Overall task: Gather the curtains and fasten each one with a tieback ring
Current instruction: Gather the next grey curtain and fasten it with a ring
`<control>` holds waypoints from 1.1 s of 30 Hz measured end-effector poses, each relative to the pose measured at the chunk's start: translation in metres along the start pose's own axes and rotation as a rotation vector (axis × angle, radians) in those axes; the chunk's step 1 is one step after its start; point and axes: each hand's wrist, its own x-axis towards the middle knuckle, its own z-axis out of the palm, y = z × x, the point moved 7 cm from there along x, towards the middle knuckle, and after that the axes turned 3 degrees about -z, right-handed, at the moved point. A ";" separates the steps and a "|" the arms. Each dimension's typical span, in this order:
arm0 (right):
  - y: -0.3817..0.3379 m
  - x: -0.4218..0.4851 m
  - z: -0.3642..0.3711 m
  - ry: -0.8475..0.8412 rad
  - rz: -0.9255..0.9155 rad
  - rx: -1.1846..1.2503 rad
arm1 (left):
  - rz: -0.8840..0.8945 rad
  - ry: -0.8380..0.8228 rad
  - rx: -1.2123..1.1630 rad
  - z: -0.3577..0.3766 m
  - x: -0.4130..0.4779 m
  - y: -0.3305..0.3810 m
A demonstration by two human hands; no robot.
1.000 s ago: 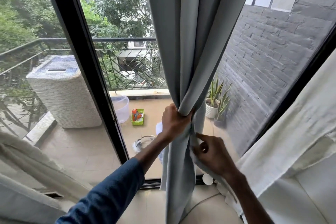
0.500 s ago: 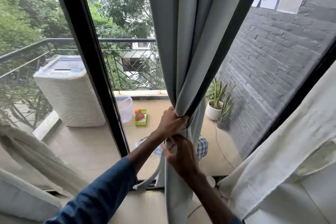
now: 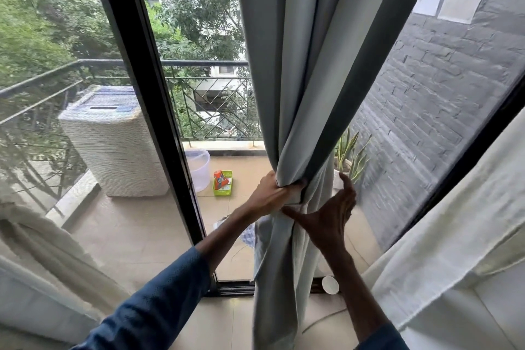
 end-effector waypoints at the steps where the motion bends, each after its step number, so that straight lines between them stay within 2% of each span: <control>1: 0.009 0.006 0.007 -0.089 0.036 0.013 | 0.005 -0.040 -0.013 0.000 -0.003 0.001; 4: 0.019 0.022 0.030 -0.377 0.061 0.264 | 0.047 -0.238 -0.039 0.007 -0.014 0.005; 6: 0.021 0.028 0.039 -0.428 0.071 0.471 | 0.065 -0.320 0.001 0.008 -0.019 0.002; 12: -0.002 0.009 0.053 -0.404 -0.013 0.595 | 0.163 -0.185 0.480 -0.004 -0.015 -0.008; 14: -0.014 0.002 0.055 -0.438 -0.014 0.612 | 0.233 -0.170 0.678 -0.005 -0.015 -0.006; 16: -0.020 -0.001 0.057 -0.484 0.016 0.623 | 0.259 -0.131 0.765 -0.010 -0.014 -0.006; 20: -0.020 -0.001 0.054 -0.490 0.073 0.659 | 0.196 -0.066 0.701 -0.027 -0.019 -0.012; 24: -0.016 -0.001 0.048 -0.506 0.112 0.656 | 0.236 -0.203 0.573 -0.032 -0.038 -0.026; 29: -0.021 -0.003 0.048 -0.562 0.127 0.666 | 0.190 -0.021 0.612 -0.032 -0.051 -0.034; 33: -0.019 -0.001 0.047 -0.646 0.130 0.720 | 0.264 -0.031 0.634 -0.031 -0.063 -0.033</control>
